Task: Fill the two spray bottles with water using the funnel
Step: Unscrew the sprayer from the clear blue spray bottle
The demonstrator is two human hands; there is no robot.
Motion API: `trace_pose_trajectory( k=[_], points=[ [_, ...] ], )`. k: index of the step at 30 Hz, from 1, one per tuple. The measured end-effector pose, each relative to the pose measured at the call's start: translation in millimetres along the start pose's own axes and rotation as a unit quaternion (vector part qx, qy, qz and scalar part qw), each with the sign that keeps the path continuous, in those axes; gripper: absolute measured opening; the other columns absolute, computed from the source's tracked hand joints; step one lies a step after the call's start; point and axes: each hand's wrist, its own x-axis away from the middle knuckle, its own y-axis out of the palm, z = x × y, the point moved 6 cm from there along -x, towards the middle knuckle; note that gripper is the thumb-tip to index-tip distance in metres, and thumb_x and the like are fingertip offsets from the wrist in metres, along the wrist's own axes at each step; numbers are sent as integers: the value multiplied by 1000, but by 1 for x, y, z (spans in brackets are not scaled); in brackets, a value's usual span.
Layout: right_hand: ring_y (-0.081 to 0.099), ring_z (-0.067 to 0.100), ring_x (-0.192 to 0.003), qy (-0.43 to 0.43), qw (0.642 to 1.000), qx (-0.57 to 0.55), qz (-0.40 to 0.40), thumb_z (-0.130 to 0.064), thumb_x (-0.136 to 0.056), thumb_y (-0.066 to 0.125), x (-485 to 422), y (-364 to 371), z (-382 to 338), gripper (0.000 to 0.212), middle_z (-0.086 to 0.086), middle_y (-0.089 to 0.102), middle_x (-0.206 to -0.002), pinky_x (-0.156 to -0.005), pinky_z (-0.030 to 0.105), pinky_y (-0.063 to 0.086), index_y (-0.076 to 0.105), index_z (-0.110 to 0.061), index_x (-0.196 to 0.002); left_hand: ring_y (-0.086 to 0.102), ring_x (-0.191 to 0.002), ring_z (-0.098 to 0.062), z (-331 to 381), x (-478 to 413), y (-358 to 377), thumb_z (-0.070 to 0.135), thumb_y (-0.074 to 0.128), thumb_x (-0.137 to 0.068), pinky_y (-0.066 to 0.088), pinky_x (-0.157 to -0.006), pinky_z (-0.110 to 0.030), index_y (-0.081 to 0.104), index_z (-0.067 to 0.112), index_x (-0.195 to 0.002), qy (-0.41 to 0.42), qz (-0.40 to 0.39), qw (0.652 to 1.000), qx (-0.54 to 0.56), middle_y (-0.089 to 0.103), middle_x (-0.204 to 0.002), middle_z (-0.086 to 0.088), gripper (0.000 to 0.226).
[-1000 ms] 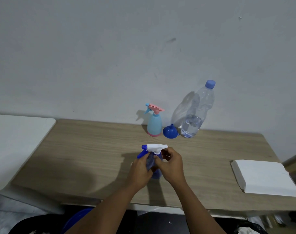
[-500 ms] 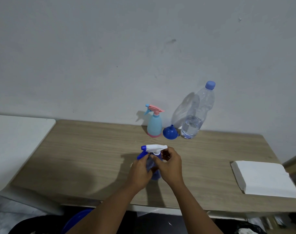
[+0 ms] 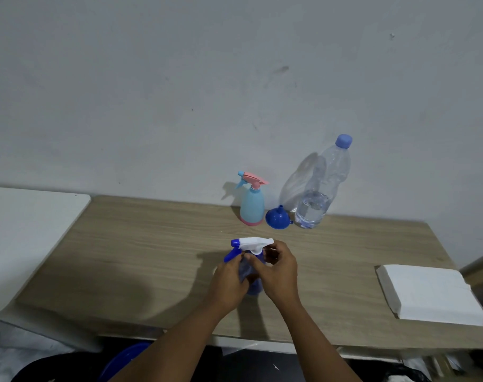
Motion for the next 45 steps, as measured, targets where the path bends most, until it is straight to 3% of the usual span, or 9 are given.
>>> trace_pose_trajectory(
  k=[7,11,16,20,26,29,32,35,45],
  points=[
    [71,14,-86,-19,999,-18,26,-10,-77,82,-2,-6,-11,24,-5,74,-90,-79,43,59,74,-18,-98,64,-103,3,2,0,-1,13,73,-82,58,-84,-28,56,38,-125,18,4,1000,12,67,-111,24,53],
    [70,14,-86,-40,997,-26,65,-19,-78,83,-12,-18,-40,27,-6,75,-94,-76,36,60,74,-17,-104,62,-106,4,6,2,-4,22,78,-80,51,-90,-19,56,35,-130,9,15,1000,15,66,-111,23,56],
    [65,11,-72,-86,986,-59,132,-23,-80,83,-40,-49,-100,27,5,72,-85,-67,21,54,72,-7,-98,63,-109,-6,6,2,-5,14,74,-79,50,-93,-25,56,31,-133,13,21,1000,3,66,-116,17,60],
    [58,5,-65,-96,982,-26,162,-26,-80,82,-64,-77,-125,21,0,68,-74,-63,8,45,71,-9,-88,65,-103,-11,9,3,-6,20,79,-79,49,-87,-25,57,23,-132,19,24,1000,0,66,-114,12,57],
    [36,14,-53,5,986,112,122,-30,-76,75,-80,-91,-60,40,10,46,-52,-54,29,38,54,-1,-61,64,-111,-12,5,4,-5,27,78,-76,53,-96,-39,56,30,-133,25,25,999,33,68,-120,8,61],
    [54,18,-57,84,979,165,87,-29,-73,79,-68,-84,-4,30,13,63,-60,-60,34,48,66,-3,-67,64,-113,-10,3,4,-4,31,77,-75,53,-97,-41,55,29,-133,29,23,998,46,67,-122,10,61],
    [61,22,-73,169,968,168,76,-25,-72,83,-49,-81,38,24,6,65,-75,-66,31,48,63,-11,-73,63,-113,-7,3,3,-2,22,79,-78,53,-98,-38,56,27,-133,27,17,998,51,67,-122,11,60],
    [63,23,-70,216,960,174,43,-23,-76,79,-39,-71,66,24,2,62,-66,-66,35,52,60,-16,-63,62,-114,-8,2,2,-1,18,80,-81,52,-99,-34,55,25,-135,25,12,998,48,66,-123,10,60],
    [64,22,-75,250,953,166,28,-31,-85,73,-37,-62,104,27,9,70,-79,-57,26,41,74,-4,-83,60,-114,-7,5,2,-2,16,81,-80,52,-95,-22,54,27,-135,12,14,999,40,64,-123,12,62]
  ],
)
